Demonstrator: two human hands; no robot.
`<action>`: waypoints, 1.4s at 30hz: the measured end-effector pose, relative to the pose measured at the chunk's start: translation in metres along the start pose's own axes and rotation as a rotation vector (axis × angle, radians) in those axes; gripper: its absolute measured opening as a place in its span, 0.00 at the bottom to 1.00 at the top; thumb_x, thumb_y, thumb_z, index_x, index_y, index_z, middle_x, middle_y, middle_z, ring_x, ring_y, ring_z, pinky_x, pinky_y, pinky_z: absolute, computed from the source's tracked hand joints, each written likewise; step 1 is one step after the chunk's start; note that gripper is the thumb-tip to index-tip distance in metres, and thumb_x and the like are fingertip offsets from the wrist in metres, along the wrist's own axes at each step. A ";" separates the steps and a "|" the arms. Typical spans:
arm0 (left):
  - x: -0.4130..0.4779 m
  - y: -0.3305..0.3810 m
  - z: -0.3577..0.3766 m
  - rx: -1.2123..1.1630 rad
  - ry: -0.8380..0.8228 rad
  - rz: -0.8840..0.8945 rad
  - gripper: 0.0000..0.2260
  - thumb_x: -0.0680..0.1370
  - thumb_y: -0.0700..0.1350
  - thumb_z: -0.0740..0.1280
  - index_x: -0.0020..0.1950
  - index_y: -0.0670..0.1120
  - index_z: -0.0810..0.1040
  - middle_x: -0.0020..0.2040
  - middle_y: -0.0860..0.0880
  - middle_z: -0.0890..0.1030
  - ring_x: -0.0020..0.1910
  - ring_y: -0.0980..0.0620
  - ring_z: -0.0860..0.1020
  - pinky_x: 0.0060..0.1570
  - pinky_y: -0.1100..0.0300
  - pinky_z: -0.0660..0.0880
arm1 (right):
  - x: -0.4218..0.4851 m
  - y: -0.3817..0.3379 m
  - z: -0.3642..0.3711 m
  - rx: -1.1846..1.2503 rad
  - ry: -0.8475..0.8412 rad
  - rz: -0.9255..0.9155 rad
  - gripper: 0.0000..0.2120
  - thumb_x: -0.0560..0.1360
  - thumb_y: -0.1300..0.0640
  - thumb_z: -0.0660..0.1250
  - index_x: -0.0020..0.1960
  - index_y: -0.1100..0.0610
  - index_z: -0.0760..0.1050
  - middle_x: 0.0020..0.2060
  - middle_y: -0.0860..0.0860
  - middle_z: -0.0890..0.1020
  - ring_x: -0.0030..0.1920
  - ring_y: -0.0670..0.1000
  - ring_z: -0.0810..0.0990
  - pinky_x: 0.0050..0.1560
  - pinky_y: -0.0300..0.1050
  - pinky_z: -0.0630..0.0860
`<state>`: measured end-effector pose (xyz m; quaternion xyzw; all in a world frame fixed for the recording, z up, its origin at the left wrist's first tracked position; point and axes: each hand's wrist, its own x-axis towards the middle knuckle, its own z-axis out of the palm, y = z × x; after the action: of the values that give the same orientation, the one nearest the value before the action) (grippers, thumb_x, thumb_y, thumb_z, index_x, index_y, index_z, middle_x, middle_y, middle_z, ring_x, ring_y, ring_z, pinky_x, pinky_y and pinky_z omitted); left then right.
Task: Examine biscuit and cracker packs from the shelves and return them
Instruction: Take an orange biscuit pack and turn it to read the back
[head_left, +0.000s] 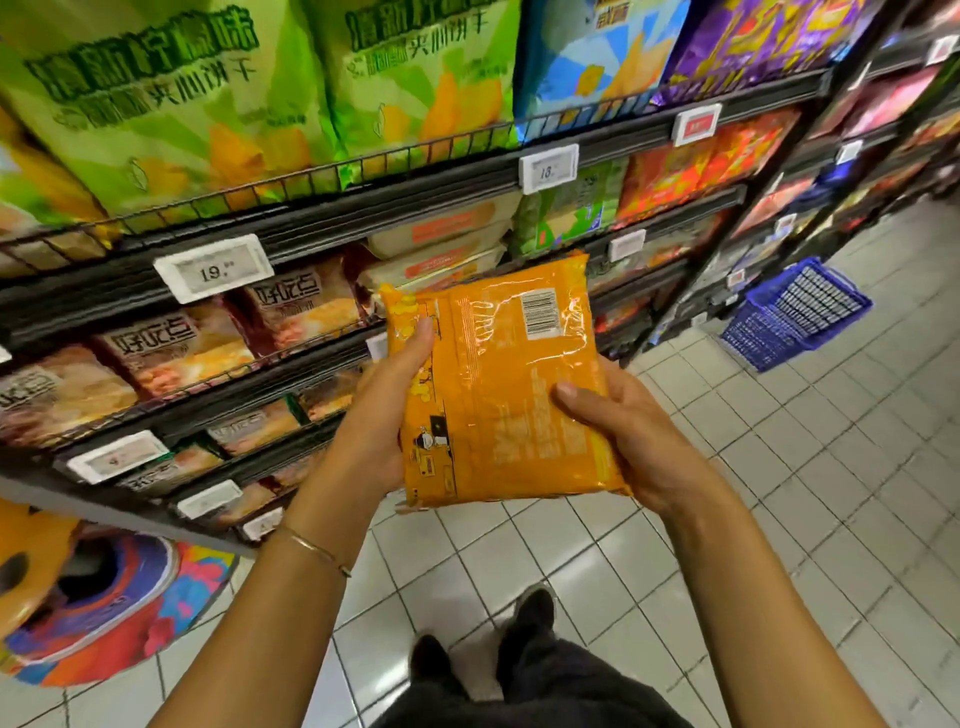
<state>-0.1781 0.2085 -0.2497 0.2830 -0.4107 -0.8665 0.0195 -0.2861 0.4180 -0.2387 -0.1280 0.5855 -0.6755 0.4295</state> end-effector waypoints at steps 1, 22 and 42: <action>0.003 -0.003 0.005 -0.002 -0.031 -0.018 0.24 0.73 0.64 0.73 0.65 0.55 0.84 0.63 0.43 0.85 0.60 0.38 0.84 0.54 0.33 0.81 | 0.000 0.000 -0.007 0.001 0.046 -0.012 0.33 0.72 0.46 0.77 0.74 0.50 0.71 0.65 0.54 0.83 0.63 0.60 0.83 0.54 0.54 0.84; 0.216 -0.117 0.353 0.415 -0.032 0.025 0.05 0.77 0.44 0.75 0.52 0.49 0.88 0.47 0.45 0.89 0.41 0.48 0.88 0.34 0.56 0.84 | -0.063 -0.045 -0.383 -0.187 0.528 -0.208 0.35 0.71 0.63 0.68 0.72 0.35 0.68 0.72 0.40 0.73 0.71 0.46 0.73 0.59 0.43 0.78; 0.538 -0.209 0.672 0.418 -0.387 -0.284 0.27 0.76 0.69 0.61 0.67 0.55 0.80 0.55 0.49 0.87 0.55 0.47 0.86 0.51 0.49 0.79 | 0.001 -0.176 -0.758 -0.639 0.881 -0.359 0.28 0.72 0.56 0.79 0.68 0.42 0.75 0.60 0.35 0.80 0.61 0.38 0.78 0.57 0.36 0.79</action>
<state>-0.9280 0.6747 -0.3187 0.1654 -0.5322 -0.7953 -0.2387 -0.8749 0.9237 -0.2937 -0.0555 0.8535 -0.5169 -0.0367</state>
